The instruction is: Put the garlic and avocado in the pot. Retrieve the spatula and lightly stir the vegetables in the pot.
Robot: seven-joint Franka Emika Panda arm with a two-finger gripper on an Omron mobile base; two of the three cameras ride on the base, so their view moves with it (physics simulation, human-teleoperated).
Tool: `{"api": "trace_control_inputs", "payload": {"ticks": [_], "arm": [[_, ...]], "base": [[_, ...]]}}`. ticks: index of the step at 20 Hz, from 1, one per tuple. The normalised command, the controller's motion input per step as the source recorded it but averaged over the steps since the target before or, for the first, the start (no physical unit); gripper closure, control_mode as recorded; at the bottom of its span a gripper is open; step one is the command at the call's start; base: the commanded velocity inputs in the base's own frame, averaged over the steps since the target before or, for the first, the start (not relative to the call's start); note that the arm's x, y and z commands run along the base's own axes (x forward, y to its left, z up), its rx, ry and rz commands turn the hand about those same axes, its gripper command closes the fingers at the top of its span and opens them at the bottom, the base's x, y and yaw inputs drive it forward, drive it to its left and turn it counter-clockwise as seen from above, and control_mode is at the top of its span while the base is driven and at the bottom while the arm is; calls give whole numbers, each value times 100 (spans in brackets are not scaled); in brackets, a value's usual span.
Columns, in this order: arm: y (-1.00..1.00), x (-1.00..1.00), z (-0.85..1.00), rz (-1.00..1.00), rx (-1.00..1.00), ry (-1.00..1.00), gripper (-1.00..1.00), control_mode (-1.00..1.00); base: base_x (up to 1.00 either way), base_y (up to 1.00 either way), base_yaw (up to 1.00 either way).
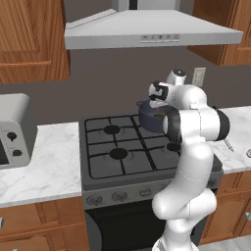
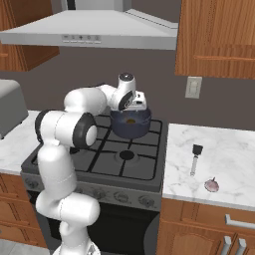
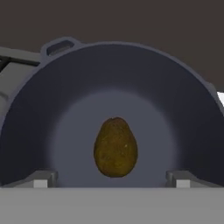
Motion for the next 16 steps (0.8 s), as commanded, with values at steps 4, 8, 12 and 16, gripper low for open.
{"api": "trace_control_inputs", "payload": {"ticks": [4, 8, 12, 16], "arm": [[0, -98, 33, 0, 0, -11, -100, -100], [-3, -100, 26, 0, 0, -7, -100, -100], [-18, -100, 22, -2, 0, -6, -100, -100], [-39, -100, 18, -11, 0, -2, -100, -100]], "base": [[0, 0, 0], [0, 0, 0], [0, 0, 0], [0, 0, 0]]}}
